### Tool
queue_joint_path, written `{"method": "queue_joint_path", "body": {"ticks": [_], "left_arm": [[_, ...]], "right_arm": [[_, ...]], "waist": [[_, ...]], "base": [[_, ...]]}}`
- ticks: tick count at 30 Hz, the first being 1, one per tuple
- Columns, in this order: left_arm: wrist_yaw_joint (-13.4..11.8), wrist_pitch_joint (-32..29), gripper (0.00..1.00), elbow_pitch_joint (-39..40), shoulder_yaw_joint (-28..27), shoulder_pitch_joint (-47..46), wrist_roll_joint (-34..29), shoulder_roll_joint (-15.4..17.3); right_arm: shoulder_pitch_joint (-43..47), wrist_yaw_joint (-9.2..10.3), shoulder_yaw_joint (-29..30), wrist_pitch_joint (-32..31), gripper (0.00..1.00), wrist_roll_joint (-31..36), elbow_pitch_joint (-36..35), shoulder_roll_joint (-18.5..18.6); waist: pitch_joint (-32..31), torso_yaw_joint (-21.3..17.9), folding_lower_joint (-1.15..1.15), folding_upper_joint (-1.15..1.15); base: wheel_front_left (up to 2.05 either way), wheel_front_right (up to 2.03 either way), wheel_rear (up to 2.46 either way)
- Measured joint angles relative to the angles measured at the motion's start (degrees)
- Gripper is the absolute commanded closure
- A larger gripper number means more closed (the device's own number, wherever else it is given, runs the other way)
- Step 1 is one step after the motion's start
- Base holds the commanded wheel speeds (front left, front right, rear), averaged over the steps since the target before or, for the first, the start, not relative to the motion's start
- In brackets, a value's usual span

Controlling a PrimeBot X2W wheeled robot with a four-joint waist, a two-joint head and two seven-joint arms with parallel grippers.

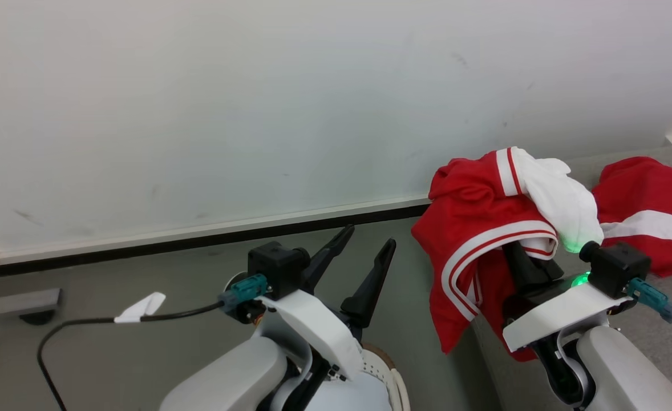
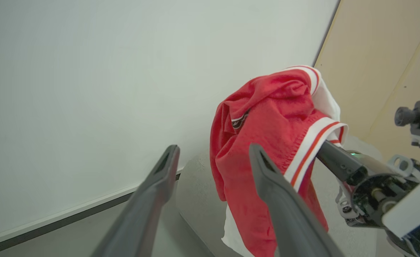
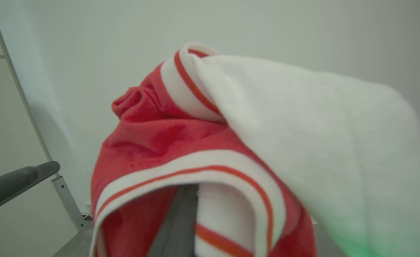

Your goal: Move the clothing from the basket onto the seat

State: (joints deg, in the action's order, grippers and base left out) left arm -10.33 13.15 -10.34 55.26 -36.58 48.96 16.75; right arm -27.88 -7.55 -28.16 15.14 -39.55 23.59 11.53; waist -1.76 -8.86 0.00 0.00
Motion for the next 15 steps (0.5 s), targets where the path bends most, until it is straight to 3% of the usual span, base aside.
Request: {"method": "queue_joint_path", "body": {"ticks": [15], "left_arm": [[1.0,0.2,0.00,-0.7,1.3,-1.1,-0.6,-2.2]], "right_arm": [[-0.2,0.00,2.0,0.0,1.00,0.2,-0.8,2.9]], "waist": [[0.8,-5.8,-0.01,0.00]], "base": [[0.00,0.00,0.00]]}}
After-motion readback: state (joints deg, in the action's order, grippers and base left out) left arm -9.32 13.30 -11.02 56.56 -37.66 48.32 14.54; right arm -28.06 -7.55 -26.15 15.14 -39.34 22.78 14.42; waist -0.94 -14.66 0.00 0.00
